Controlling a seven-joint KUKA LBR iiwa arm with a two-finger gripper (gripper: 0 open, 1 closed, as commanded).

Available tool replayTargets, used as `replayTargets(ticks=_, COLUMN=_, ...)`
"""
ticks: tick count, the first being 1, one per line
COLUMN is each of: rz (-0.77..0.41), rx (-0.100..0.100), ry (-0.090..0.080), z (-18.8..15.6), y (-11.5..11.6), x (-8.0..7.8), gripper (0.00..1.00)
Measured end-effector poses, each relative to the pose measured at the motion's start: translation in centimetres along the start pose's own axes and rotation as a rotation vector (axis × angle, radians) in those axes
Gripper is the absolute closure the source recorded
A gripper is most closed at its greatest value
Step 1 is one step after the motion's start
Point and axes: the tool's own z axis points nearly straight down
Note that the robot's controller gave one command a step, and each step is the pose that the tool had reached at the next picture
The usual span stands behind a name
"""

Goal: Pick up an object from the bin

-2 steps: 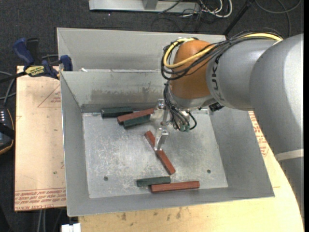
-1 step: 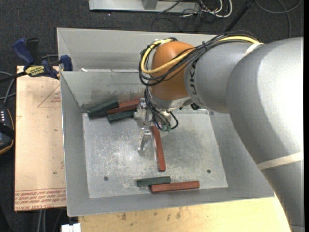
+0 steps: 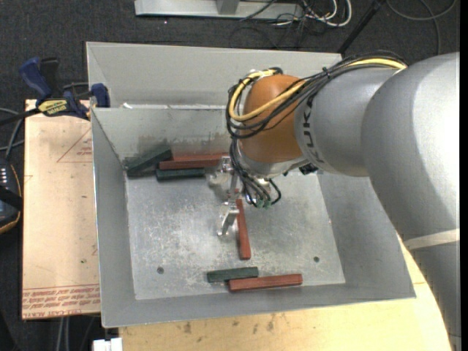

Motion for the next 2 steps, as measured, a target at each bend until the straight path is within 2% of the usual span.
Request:
replayTargets(ticks=1, rz=-0.736, rx=0.002, ry=0.012, z=-0.29, y=-5.26, x=-0.77, gripper=1.0)
replayTargets(ticks=2, rz=-0.735, rx=0.002, ry=0.012, z=-0.3, y=-5.26, x=-0.77, gripper=1.0)
